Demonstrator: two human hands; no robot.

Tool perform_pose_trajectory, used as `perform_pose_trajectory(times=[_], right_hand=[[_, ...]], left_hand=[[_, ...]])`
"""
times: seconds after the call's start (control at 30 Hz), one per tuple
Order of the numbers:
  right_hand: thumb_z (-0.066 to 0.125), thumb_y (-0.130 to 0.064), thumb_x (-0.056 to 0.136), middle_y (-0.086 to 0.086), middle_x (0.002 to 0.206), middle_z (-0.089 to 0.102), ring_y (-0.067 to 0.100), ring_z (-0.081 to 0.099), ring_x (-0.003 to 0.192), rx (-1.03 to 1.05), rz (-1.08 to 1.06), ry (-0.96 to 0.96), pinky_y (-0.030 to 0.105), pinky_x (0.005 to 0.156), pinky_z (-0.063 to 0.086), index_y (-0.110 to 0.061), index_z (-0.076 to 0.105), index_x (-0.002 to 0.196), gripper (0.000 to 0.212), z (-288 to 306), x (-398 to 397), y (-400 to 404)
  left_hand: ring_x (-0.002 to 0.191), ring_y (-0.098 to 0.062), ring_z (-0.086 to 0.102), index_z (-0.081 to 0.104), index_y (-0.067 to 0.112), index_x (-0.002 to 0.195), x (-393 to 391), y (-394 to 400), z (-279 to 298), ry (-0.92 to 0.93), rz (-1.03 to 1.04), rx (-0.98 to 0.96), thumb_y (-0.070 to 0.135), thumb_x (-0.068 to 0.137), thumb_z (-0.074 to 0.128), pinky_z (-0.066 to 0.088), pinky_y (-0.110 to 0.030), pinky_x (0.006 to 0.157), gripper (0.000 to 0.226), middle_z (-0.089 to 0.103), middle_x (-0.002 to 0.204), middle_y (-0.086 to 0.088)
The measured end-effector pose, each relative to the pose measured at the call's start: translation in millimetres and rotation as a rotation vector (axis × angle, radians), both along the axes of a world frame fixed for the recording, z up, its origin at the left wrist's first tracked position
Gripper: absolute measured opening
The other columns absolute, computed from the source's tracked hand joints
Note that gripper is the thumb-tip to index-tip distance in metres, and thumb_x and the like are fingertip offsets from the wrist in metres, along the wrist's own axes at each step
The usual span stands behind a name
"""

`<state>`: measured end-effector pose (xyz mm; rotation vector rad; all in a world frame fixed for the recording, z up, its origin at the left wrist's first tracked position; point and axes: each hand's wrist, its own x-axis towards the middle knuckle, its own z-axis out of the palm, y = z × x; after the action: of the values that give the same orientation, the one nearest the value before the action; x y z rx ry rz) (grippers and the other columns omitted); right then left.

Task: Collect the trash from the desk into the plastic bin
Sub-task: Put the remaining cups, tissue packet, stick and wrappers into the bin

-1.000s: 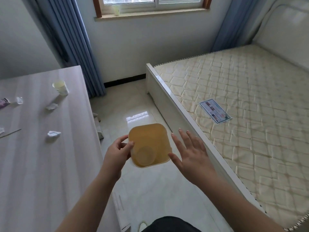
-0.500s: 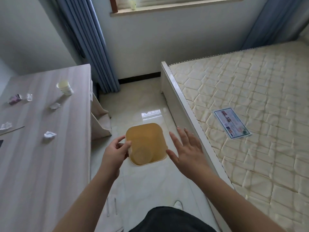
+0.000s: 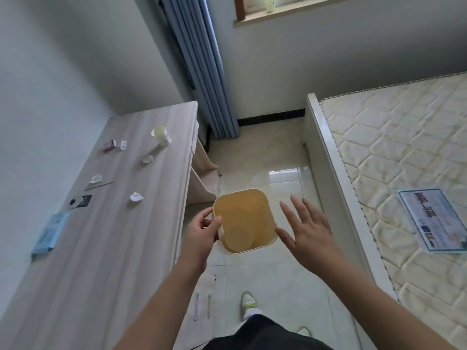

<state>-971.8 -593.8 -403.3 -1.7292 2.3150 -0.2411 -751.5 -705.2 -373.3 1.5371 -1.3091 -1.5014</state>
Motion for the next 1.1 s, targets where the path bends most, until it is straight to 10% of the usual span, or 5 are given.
perform_pose_trajectory(times=[0.33,0.63,0.9,1.1], right_hand=[[-0.008,-0.073,0.084,-0.004,0.162,-0.002,0.018,-0.007,0.148,-0.003,0.166,0.022,0.040,0.119,0.000,-0.037,-0.004,0.150,0.075,5,5,-98],[0.005,-0.070,0.088,-0.002,0.162,0.003,0.019,-0.002,0.148,0.015,0.355,0.050,0.041,0.119,0.005,-0.035,0.004,0.151,0.072,16,61,-238],[0.011,-0.068,0.089,-0.001,0.161,0.014,0.022,0.007,0.148,-0.020,0.482,0.057,0.039,0.118,0.010,-0.033,0.013,0.150,0.071,14,114,-327],[0.014,-0.068,0.090,-0.003,0.161,0.012,0.020,0.006,0.147,-0.012,0.597,0.038,0.037,0.118,0.007,-0.035,0.010,0.150,0.069,5,132,-378]], left_hand=[[0.092,-0.028,0.068,0.064,0.020,0.123,22,-53,-26,0.016,0.150,0.006,0.016,0.092,0.067,0.059,-0.050,0.086,0.031,0.067,0.108,-0.025],[0.072,-0.009,0.066,0.065,0.031,0.122,99,-155,-24,-0.036,0.198,-0.067,0.041,0.080,0.069,0.060,-0.035,0.079,0.043,0.065,0.071,0.018],[0.084,-0.025,0.070,0.065,0.046,0.104,156,-219,-27,0.012,0.363,-0.023,0.051,0.068,0.071,0.057,-0.049,0.091,0.037,0.067,0.080,0.007],[0.085,-0.026,0.067,0.066,0.022,0.123,175,-229,-44,0.051,0.551,0.035,0.026,0.088,0.071,0.058,-0.045,0.088,0.036,0.062,0.084,-0.004]])
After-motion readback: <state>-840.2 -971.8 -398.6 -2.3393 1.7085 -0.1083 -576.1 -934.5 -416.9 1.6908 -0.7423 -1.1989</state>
